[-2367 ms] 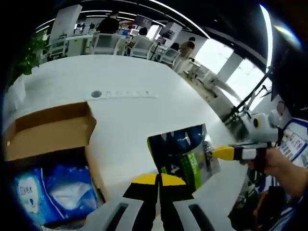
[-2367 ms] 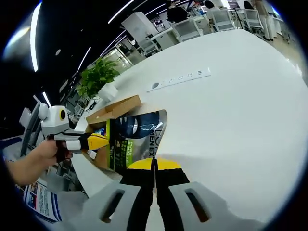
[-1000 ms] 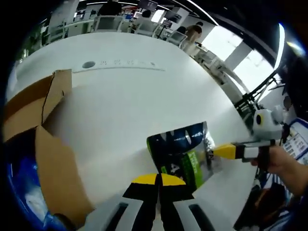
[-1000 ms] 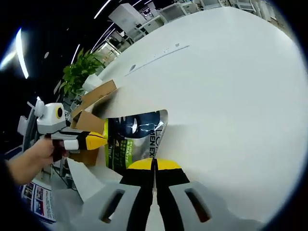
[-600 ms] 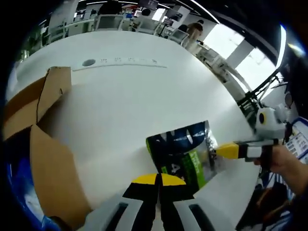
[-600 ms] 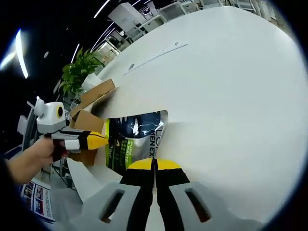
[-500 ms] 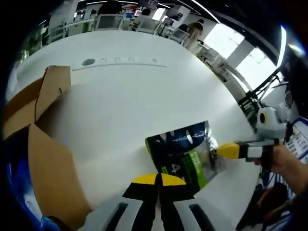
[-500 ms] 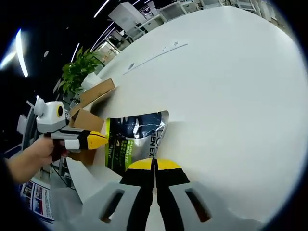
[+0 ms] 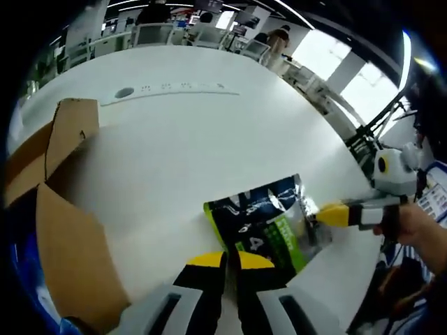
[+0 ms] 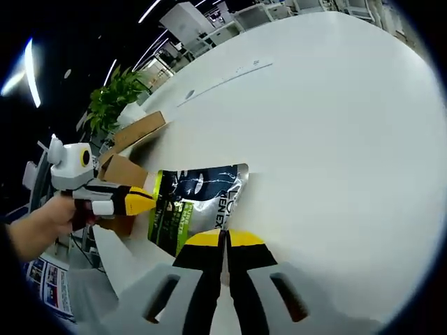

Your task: Operate the shoe box by opening the lid, removing the specified soft item, and placing it in the target area until the item is outside and the box remains undamaged.

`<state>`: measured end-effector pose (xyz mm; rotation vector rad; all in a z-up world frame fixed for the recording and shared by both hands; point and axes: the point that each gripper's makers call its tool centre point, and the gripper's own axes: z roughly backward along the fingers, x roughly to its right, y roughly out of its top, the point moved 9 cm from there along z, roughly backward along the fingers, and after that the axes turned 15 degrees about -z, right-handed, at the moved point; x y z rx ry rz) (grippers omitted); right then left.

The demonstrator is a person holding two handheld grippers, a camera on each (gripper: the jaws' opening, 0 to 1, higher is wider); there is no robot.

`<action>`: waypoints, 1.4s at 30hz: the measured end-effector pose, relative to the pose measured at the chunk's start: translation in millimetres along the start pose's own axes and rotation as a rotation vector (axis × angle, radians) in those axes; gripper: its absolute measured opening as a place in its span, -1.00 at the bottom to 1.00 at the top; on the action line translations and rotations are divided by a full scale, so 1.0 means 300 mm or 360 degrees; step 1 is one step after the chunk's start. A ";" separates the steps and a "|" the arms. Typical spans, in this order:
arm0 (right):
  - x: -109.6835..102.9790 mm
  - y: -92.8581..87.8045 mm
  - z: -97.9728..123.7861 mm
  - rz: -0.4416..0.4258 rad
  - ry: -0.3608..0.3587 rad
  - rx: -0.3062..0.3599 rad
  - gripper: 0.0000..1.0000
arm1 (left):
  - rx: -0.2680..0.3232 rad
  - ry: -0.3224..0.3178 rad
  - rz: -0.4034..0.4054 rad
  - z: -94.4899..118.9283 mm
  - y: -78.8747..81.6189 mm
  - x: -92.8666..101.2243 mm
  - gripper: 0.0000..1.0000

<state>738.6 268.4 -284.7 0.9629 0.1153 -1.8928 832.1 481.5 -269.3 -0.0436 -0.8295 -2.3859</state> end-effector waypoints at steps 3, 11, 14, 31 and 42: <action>0.001 0.000 0.000 -0.0002 0.0002 0.0005 -0.85 | 0.0011 -0.0007 -0.0016 0.002 0.005 0.004 -0.76; -0.002 0.005 0.010 0.0030 -0.0013 0.0026 -0.64 | 0.0038 -0.0002 -0.0068 0.018 0.014 0.009 -0.59; -0.008 0.004 0.022 0.0041 -0.0014 0.0034 -0.59 | 0.0057 -0.0003 -0.0095 0.035 0.019 0.023 -0.55; -0.115 -0.035 0.138 0.0138 -0.0008 0.0110 -0.16 | 0.0196 -0.0036 -0.0280 0.190 0.028 0.106 -0.20; -0.197 -0.054 0.208 0.0208 0.0030 0.0146 -0.12 | 0.0292 -0.0003 -0.0288 0.305 0.019 0.134 -0.16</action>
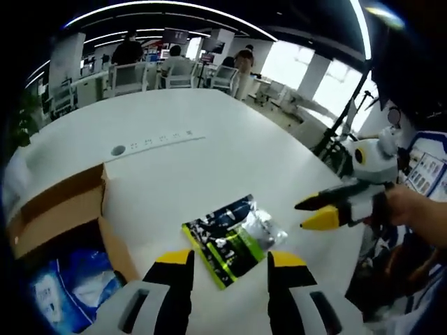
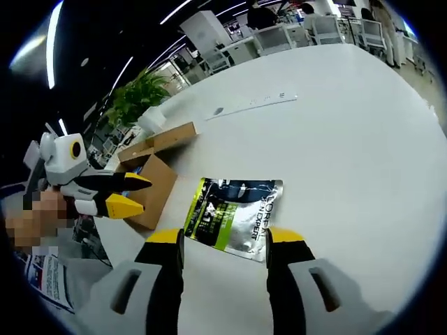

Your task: Operate the shoe box by opening the lid, removing the specified soft item, and placing it in the target area until the item is outside and the box remains undamaged.

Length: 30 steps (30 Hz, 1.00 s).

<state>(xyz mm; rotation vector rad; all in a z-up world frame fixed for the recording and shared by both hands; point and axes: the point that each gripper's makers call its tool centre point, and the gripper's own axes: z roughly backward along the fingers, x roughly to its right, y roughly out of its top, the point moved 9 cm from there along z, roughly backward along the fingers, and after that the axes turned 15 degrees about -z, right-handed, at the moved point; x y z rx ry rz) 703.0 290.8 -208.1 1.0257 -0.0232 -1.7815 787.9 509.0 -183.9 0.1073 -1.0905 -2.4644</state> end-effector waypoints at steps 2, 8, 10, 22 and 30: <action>-0.010 0.002 0.012 0.0006 0.0001 0.0016 -0.12 | 0.0009 0.0006 0.0004 0.021 -0.002 0.008 -0.16; -0.055 -0.006 0.032 0.0022 0.0010 0.0041 -0.12 | 0.0052 0.0027 0.0026 0.078 -0.006 0.009 -0.15; -0.068 -0.008 0.031 0.0026 0.0015 0.0048 -0.11 | 0.0057 0.0026 0.0029 0.097 -0.011 0.009 -0.15; -0.196 -0.045 0.002 0.0080 0.0026 0.0055 -0.11 | 0.0111 0.0055 0.0067 0.218 -0.076 -0.033 -0.15; -0.314 -0.068 -0.057 0.0118 0.0063 0.0035 -0.11 | 0.0126 0.0093 0.0097 0.326 -0.153 -0.116 -0.16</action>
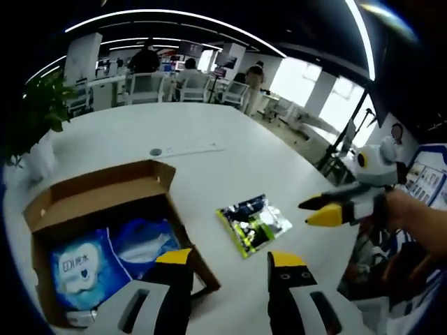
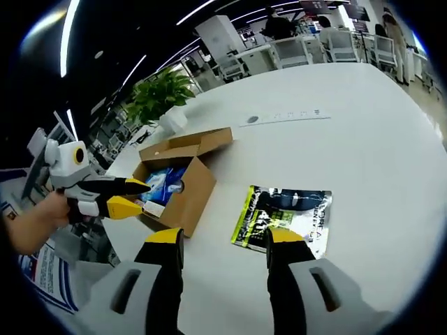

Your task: Operate the shoe box by opening the lid, removing the specified soft item, and placing it in the target area until the item is outside and the box remains undamaged.

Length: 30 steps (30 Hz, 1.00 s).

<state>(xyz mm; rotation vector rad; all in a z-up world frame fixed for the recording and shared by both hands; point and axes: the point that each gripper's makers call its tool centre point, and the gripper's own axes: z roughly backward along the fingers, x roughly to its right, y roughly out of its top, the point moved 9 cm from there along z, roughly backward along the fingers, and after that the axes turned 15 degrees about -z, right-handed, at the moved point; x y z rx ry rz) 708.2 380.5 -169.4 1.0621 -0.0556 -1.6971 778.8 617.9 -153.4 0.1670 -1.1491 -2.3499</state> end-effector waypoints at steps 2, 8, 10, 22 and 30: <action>-0.035 -0.007 -0.016 0.0006 0.0015 -0.0012 -0.13 | 0.0004 0.0015 0.0013 0.033 -0.015 -0.024 -0.16; -0.125 -0.008 -0.085 0.0043 0.0053 -0.0043 -0.16 | 0.0033 0.0070 0.0059 0.122 -0.057 -0.110 -0.17; -0.155 -0.006 -0.111 0.0055 0.0068 -0.0047 -0.17 | 0.0035 0.0083 0.0070 0.146 -0.073 -0.130 -0.17; -0.321 -0.038 -0.255 0.0113 0.0145 -0.0100 -0.44 | 0.0048 0.0146 0.0138 0.258 -0.171 -0.256 -0.17; -0.403 -0.047 -0.358 0.0114 0.0174 -0.0117 -0.42 | 0.0051 0.0174 0.0158 0.309 -0.212 -0.339 -0.18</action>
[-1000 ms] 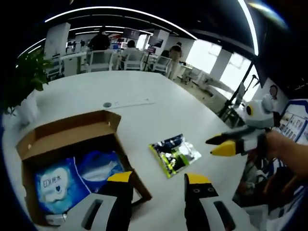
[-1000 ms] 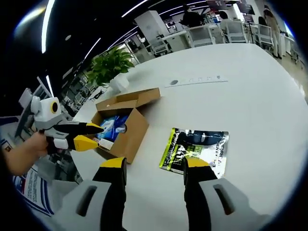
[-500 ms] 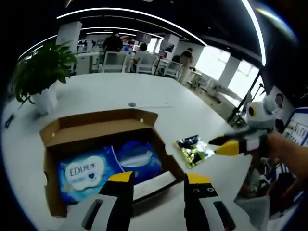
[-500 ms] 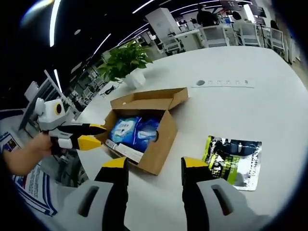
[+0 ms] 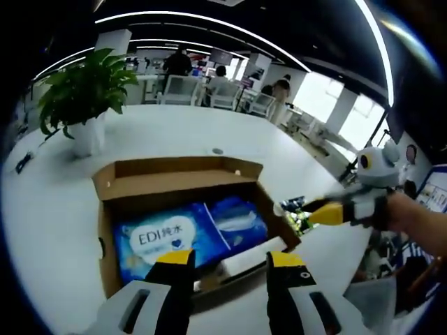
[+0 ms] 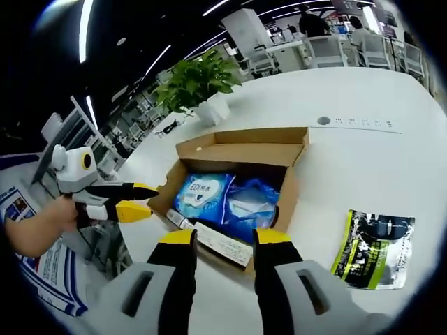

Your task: Operate the shoe box by opening the lid, removing the specified soft item, and placing it in the target area until the item is outside and the box remains undamaged.

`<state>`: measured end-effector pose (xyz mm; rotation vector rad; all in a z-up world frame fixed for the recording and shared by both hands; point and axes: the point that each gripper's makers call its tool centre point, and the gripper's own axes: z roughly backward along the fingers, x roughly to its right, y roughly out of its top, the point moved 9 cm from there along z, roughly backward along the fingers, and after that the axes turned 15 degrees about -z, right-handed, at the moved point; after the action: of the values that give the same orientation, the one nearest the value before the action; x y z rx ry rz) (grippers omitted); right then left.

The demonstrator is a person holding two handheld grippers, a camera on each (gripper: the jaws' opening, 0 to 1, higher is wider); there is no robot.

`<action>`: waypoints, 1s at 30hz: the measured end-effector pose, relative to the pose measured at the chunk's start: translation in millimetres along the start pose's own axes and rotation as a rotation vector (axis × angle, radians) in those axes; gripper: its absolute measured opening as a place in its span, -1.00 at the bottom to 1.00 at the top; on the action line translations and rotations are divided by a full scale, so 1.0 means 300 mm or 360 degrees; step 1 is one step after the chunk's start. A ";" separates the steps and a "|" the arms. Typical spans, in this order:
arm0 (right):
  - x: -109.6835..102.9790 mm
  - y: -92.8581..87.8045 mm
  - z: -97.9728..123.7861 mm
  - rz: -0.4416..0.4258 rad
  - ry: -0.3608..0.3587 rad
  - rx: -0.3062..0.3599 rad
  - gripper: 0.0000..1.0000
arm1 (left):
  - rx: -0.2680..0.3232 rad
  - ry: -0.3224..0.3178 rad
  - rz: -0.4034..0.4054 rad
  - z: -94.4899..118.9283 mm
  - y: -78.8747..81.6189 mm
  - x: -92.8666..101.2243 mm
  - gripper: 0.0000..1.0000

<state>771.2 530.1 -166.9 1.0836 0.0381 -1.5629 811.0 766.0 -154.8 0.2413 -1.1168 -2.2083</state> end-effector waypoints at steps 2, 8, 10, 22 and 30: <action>-0.003 0.004 -0.032 0.0001 0.0004 -0.0014 -0.43 | -0.0005 0.0005 -0.0001 0.012 -0.009 -0.014 -0.18; -0.036 -0.002 -0.095 -0.0006 0.0009 -0.0037 -0.44 | -0.0005 0.0006 0.0000 0.025 -0.014 -0.086 -0.18; -0.046 -0.004 -0.116 -0.0007 0.0009 -0.0043 -0.45 | -0.0006 0.0004 0.0001 0.025 -0.017 -0.107 -0.18; -0.051 -0.042 -0.251 -0.0059 -0.0021 -0.0090 -0.48 | -0.0014 -0.0050 -0.0017 0.024 -0.027 -0.160 -0.18; -0.046 -0.062 -0.319 -0.0103 -0.0043 -0.0109 -0.48 | -0.0018 -0.0078 -0.0015 0.021 -0.042 -0.197 -0.18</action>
<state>812.7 600.3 -222.1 1.0162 0.1084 -1.6226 848.2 812.3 -167.7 0.1889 -1.1313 -2.2394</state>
